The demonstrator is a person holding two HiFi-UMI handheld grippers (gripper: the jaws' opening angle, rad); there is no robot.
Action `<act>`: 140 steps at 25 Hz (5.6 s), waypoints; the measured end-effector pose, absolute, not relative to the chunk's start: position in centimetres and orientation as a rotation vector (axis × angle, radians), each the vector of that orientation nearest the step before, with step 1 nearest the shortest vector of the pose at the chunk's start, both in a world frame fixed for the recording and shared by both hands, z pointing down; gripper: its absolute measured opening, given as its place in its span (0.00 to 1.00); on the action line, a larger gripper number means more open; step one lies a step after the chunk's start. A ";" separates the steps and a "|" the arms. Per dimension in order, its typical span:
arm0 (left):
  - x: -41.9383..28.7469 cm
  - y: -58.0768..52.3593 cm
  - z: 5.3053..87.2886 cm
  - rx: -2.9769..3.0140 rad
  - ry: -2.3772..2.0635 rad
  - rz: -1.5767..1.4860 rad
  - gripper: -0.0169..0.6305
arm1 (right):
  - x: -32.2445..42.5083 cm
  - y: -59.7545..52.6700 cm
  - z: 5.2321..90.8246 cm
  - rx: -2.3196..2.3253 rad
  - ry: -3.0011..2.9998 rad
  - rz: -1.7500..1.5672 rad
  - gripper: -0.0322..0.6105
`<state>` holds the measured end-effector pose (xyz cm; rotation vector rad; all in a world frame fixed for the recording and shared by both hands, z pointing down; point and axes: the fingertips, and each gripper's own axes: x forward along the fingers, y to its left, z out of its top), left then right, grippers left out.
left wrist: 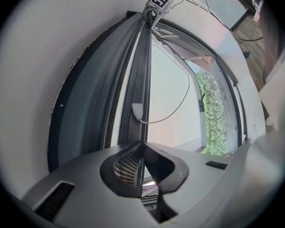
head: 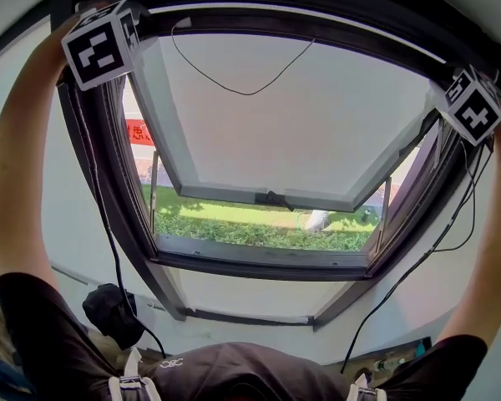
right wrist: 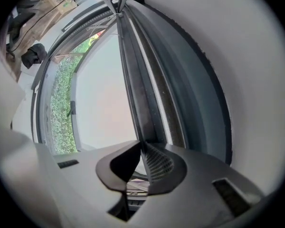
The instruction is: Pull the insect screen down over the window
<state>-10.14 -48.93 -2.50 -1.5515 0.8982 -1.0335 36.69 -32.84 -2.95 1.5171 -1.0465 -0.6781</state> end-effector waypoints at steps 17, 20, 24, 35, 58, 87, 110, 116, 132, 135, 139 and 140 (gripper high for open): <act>-9.7 -48.1 15.0 -1.760 0.541 -1.317 0.08 | 36.4 -32.3 14.7 1.254 -1.235 -0.307 0.12; -9.8 -48.0 18.3 -1.790 0.494 -1.351 0.08 | 35.7 -32.3 17.9 1.214 -1.261 -0.306 0.11; -10.0 -47.8 22.4 -1.815 0.453 -1.378 0.08 | 35.6 -32.3 21.7 1.193 -1.272 -0.301 0.11; -10.1 -48.4 35.8 -1.866 0.436 -1.375 0.08 | 36.1 -32.7 34.0 1.232 -1.157 -0.329 0.11; -10.3 -48.0 59.3 -1.856 0.360 -1.561 0.08 | 36.0 -31.9 57.1 1.200 -1.202 -0.181 0.12; -10.5 -46.8 70.3 -1.889 0.371 -1.718 0.33 | 35.0 -30.2 68.2 0.976 -1.321 0.016 0.44; -8.7 -46.9 67.6 -2.299 0.867 -1.386 0.22 | 33.0 -31.2 65.6 1.463 -1.442 0.066 0.38; -5.6 -45.6 62.1 -2.739 1.222 -0.958 0.04 | 27.8 -33.4 59.3 1.839 -1.746 0.143 0.06; -0.4 -40.4 44.7 -2.736 1.368 -0.276 0.04 | 17.2 -32.8 41.2 2.274 -2.196 -0.042 0.06; 0.1 -39.9 44.3 -2.772 1.351 -0.253 0.04 | 17.4 -32.9 41.2 2.274 -2.173 -0.032 0.06; 0.6 -39.5 44.4 -2.864 1.329 -0.239 0.03 | 17.1 -32.9 41.6 2.258 -2.151 -0.047 0.05; 0.6 -39.5 44.4 -2.854 1.334 -0.241 0.03 | 16.9 -32.9 41.5 2.254 -2.155 -0.054 0.05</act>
